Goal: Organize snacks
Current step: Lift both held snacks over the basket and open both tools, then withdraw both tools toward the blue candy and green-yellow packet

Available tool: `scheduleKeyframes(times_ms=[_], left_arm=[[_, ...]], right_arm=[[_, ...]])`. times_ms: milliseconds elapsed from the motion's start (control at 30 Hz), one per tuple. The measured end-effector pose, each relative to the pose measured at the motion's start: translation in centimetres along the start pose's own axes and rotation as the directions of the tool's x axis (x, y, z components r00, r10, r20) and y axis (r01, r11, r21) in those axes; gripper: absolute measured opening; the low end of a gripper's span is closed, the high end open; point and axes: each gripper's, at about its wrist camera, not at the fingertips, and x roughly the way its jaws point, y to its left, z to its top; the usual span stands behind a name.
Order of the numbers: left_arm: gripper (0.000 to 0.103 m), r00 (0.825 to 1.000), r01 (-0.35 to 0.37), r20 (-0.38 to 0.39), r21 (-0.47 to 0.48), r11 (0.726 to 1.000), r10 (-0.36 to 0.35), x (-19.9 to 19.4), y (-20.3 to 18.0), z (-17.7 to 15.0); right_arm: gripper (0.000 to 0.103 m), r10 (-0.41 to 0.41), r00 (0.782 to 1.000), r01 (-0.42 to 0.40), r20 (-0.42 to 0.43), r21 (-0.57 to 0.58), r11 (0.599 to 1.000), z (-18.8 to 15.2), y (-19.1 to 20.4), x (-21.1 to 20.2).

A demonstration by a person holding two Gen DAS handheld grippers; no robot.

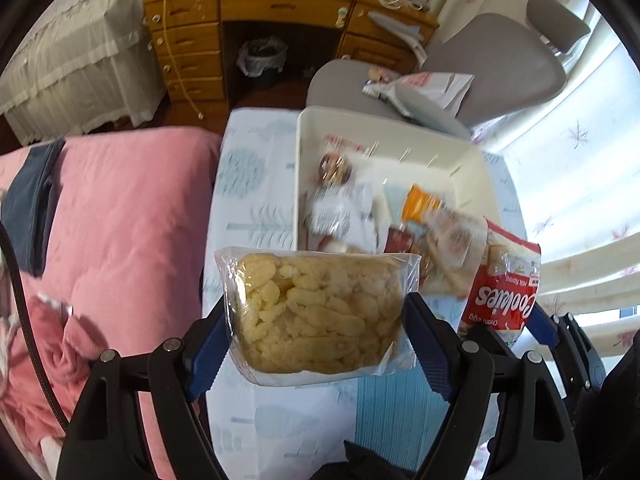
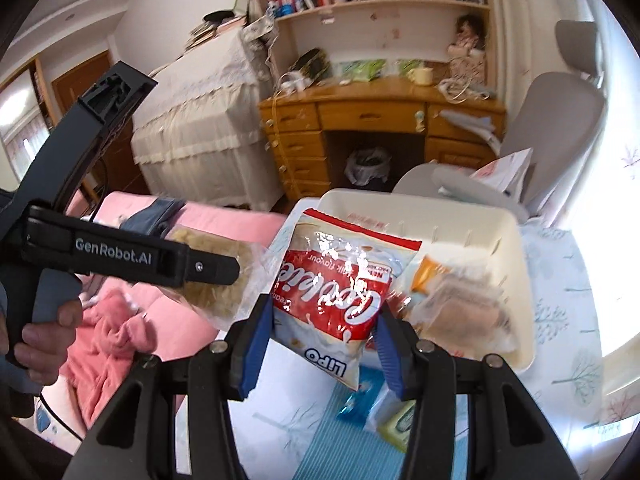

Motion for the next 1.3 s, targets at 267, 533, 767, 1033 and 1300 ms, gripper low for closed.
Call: scheduleKeyframes(times_ms=[267,533,767,1033,1300], left_arm=[[0.081,0.996,0.085,0.017,0.015,0.996,-0.086,3.1,-0.9,2.1],[0.091,0.983,0.181,-0.018,-0.012,0.983,-0.181,6.4,-0.5,2.8],[0.093,0.980,0.194,-0.044,0.006,0.981,-0.194,6.5,-0.9,2.4],[0.093,0.983,0.183,-0.010,0.031,0.983,-0.183,3.4,-2.0,0.1],[0.093,0.991,0.108,0.080,0.002,0.994,-0.107,-1.2,-3.4,-4.9]], right_arm=[[0.049,-0.104,0.994,0.101,0.046,0.062,0.993,0.5,-2.2,1.5],[0.056,-0.181,0.982,0.186,-0.045,0.153,0.971,0.6,-5.0,4.1],[0.071,-0.189,0.979,0.203,-0.082,0.229,0.952,0.1,-5.8,3.7],[0.072,-0.186,0.982,0.191,-0.043,0.241,0.952,-0.7,-5.4,0.2],[0.077,-0.093,0.994,0.103,-0.053,0.238,0.966,-3.3,-5.0,-3.5]])
